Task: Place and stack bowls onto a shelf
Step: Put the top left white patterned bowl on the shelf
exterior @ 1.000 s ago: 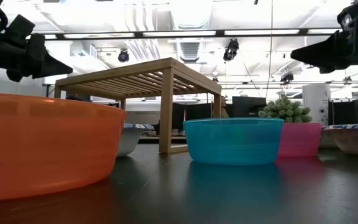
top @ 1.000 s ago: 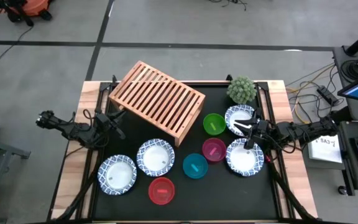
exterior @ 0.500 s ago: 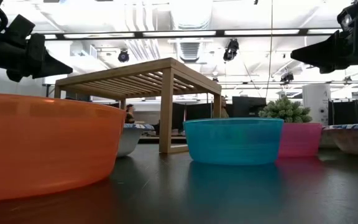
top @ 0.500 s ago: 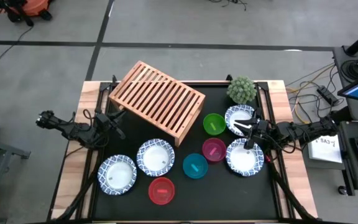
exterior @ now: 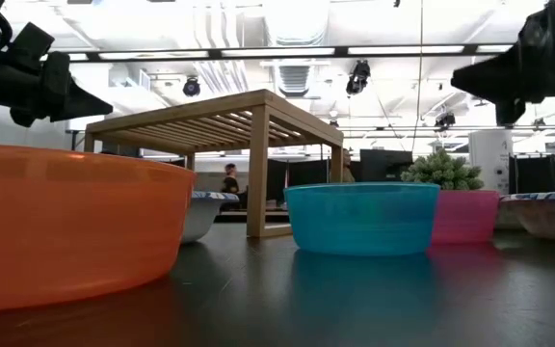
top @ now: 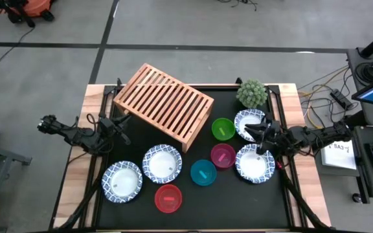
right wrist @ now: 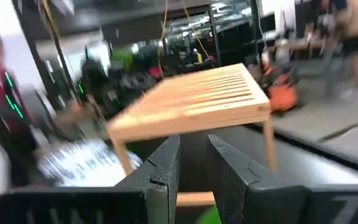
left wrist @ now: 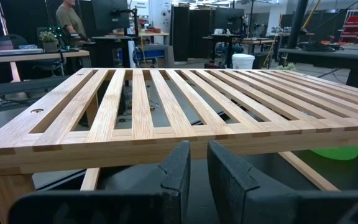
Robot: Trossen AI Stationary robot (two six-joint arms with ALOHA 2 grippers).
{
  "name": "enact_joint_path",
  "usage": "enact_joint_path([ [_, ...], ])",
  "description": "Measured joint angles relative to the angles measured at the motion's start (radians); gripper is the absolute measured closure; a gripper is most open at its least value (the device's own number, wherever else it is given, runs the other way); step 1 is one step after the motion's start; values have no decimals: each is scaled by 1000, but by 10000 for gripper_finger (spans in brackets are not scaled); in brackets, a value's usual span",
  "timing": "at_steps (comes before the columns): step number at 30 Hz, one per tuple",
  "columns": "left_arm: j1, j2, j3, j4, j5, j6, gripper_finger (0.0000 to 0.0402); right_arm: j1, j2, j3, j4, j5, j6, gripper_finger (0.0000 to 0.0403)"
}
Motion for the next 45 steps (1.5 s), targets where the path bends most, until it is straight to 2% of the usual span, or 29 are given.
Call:
enact_joint_path([
  [4, 0, 0, 0, 0, 0, 0, 364, 0, 0, 0, 3, -1, 91, 335],
  [11, 0, 0, 0, 0, 0, 0, 364, 0, 0, 0, 38, -1, 83, 335],
  [20, 0, 0, 0, 1, 0, 0, 364, 0, 0, 0, 206, -3, -112, 335],
  [22, 0, 0, 0, 16, 2, -65, 364, 0, 0, 3, 212, -2, -158, 335],
  [27, 0, 0, 0, 36, 20, -371, 364, 0, 0, 30, 215, -2, -256, 335],
  [30, 0, 0, 0, 92, 21, -451, 364, 0, 1, 46, 208, 4, -312, 335],
  [32, 0, 0, 0, 146, 46, -457, 364, 0, 0, 64, 208, 4, -325, 335],
  [35, 1, 0, 0, 252, 105, -386, 364, 0, 0, 88, 167, 4, -316, 335],
  [39, 0, 0, 14, 314, 126, -370, 364, 0, 0, 98, 114, 4, -307, 335],
  [45, 0, 25, 94, 318, 310, -377, 364, 0, 1, 99, 105, 4, -291, 335],
])
